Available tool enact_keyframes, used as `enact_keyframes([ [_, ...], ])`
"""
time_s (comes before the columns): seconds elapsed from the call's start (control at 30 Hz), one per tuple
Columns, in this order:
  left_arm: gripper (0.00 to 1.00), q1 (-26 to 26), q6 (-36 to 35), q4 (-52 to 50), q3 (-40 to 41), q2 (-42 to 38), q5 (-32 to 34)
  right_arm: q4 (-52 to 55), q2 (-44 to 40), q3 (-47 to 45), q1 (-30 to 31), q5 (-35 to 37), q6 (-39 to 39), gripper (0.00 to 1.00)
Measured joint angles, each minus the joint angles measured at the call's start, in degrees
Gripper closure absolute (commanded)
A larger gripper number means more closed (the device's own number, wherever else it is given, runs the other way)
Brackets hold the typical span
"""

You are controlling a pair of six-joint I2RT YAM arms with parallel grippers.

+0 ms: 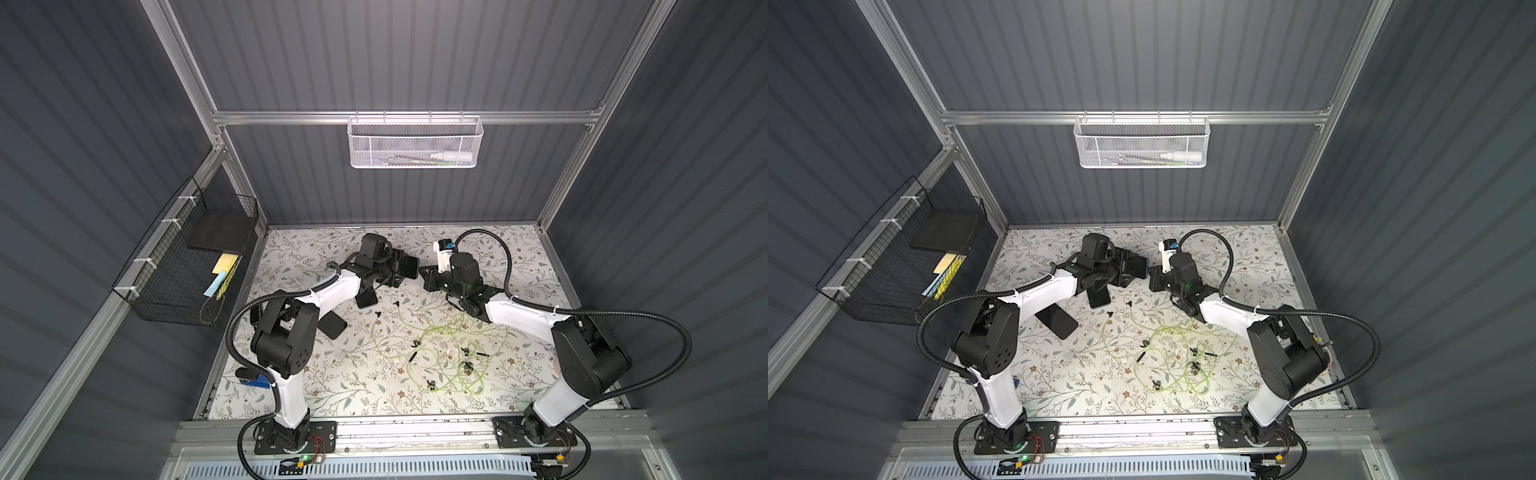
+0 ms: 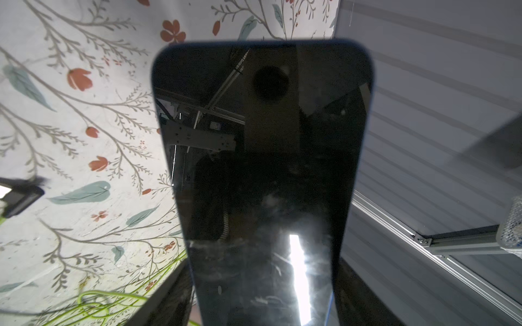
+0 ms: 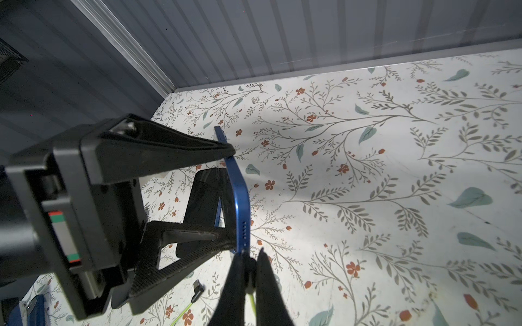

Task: Plug wired earphones into phones
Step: Insert the wired earphone into the phone, then place the phone at the center of the board.

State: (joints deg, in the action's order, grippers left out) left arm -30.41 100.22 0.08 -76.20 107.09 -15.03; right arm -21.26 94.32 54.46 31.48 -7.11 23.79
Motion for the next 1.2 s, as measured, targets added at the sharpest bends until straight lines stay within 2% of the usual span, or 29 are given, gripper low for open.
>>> enact_keyframes([
  [0.23, 1.0, 0.5, -3.8, -5.1, -2.6, 1.2, -0.5, 6.6, -1.4, 1.0, -3.4, -4.2, 0.5, 0.6],
  [0.37, 1.0, 0.6, -7.9, -10.0, -8.3, 4.5, 1.1, 13.6, -5.4, 1.2, -7.1, -5.6, -0.4, 0.48],
  [0.6, 1.0, 1.2, -19.3, -23.1, -24.6, 15.4, 6.9, 24.5, -7.8, 3.4, -11.1, -6.0, -2.8, 0.46],
  [1.0, 1.0, 0.8, -45.1, -50.5, -61.3, 39.8, 12.4, 25.0, -6.8, -3.2, -11.7, -5.7, -3.5, 0.45],
  [1.13, 1.0, 0.3, -49.7, -55.0, -62.0, 40.6, 12.5, 23.7, -5.3, -3.3, -11.7, -5.8, -3.5, 0.45],
  [1.2, 0.93, 0.1, -50.6, -55.3, -61.4, 40.6, 12.3, 23.2, -4.4, -3.4, -11.7, -5.9, -3.4, 0.45],
])
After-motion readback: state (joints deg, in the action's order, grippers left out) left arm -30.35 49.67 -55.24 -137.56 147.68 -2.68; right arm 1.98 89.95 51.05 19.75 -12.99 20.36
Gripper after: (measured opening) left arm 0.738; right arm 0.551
